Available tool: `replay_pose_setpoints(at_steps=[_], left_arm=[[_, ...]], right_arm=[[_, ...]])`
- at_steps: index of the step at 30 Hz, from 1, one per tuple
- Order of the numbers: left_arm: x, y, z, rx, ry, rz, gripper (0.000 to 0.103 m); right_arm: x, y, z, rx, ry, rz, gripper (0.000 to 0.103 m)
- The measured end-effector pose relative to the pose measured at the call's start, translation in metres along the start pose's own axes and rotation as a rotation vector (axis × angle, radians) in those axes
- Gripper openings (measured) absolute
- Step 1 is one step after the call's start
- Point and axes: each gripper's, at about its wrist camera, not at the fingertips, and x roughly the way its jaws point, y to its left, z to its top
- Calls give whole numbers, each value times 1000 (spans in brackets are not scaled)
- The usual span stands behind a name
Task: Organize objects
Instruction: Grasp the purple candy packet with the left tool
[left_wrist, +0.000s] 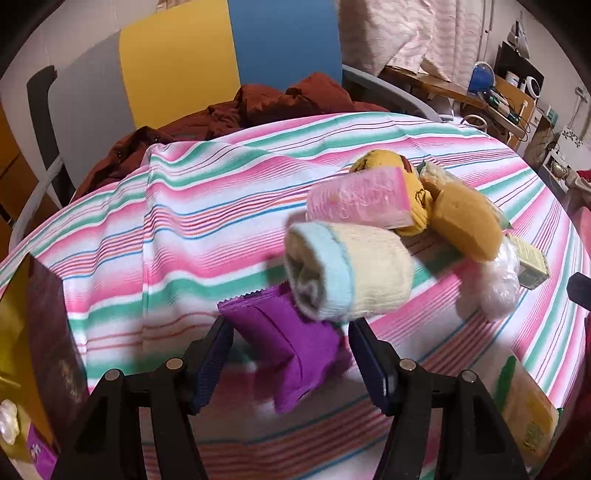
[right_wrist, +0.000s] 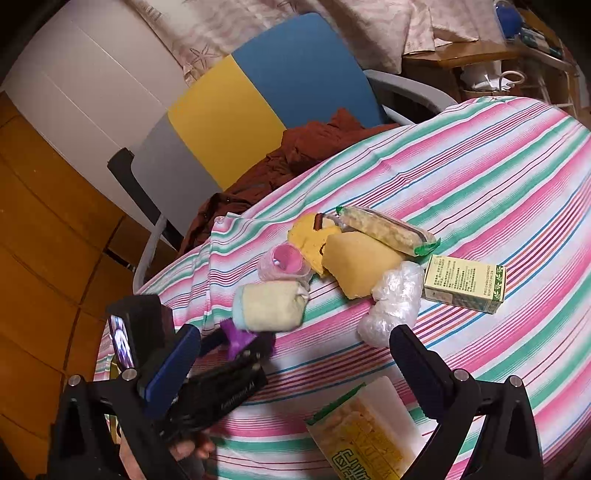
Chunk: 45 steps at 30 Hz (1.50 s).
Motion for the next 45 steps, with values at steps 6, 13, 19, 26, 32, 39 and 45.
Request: replay_pose_setpoints(at_steps=[6,13,19,26,32,39,45], left_arm=[[-10,-6,-24,52,-45,-110,38],[-38,-12,-68,52,-39,-211,38],[-46,-14,-76,18,-20,-205,51],[-39,-11,-66,15,1,-174,58],[-38,-13,-76,69,-41,-129,47],[-37,-12,-81,86,-73,-121,43],[-35,-11,-81,83,-85,-128,44]], right_arm=[[3,-1,-1,-1,8,-16,103],[4,0,-2,-5,14,-25,103],[7,2,-3,-18,24,-32,103],[6,1,-3,-19,21,-40,103],[10,3,-3,-28,37,-49,103],[13,6,-5,-50,47,-56,103],[18,21,-10,-141,58,-78,103]])
